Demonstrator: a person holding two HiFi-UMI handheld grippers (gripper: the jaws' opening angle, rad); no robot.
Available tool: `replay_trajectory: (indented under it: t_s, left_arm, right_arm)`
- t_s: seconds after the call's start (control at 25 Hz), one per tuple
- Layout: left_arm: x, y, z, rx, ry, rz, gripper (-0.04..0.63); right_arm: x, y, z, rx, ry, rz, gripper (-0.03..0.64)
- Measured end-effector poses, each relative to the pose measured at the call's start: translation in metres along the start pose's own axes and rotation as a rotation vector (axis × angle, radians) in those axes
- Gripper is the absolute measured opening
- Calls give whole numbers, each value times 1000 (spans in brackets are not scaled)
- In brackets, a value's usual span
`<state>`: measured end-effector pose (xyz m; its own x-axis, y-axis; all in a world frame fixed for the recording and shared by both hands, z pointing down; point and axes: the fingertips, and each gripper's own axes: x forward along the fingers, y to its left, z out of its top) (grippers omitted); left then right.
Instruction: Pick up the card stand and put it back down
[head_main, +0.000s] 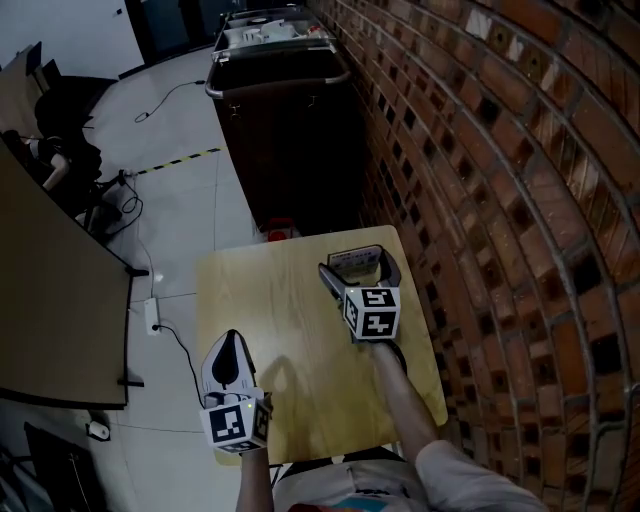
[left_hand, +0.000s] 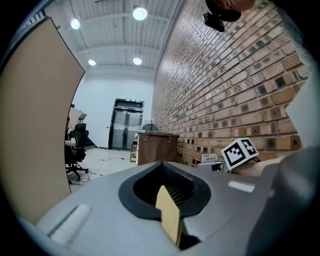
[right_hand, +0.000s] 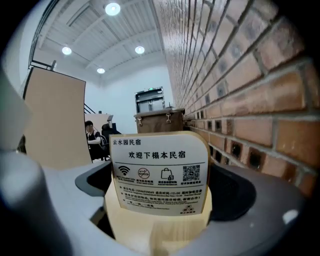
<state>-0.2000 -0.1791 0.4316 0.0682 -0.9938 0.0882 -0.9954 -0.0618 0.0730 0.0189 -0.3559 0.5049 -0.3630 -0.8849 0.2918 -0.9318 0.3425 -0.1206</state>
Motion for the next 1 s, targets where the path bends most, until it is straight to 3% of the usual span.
replay_trajectory:
  t_s: [0.24,0.44,1.0]
  left_arm:
    - [-4,-26,25,5,-44,-64,5]
    - [-8,-50,42,17,-94,-109,3]
    - [-14,-67,78,51,-175,-134,5]
  right_arm:
    - [-109,44,68,-11,-164,69,575]
    - [-166,52,78,13,-225,75,575]
    - [-192,63,90,46,-269,124,575]
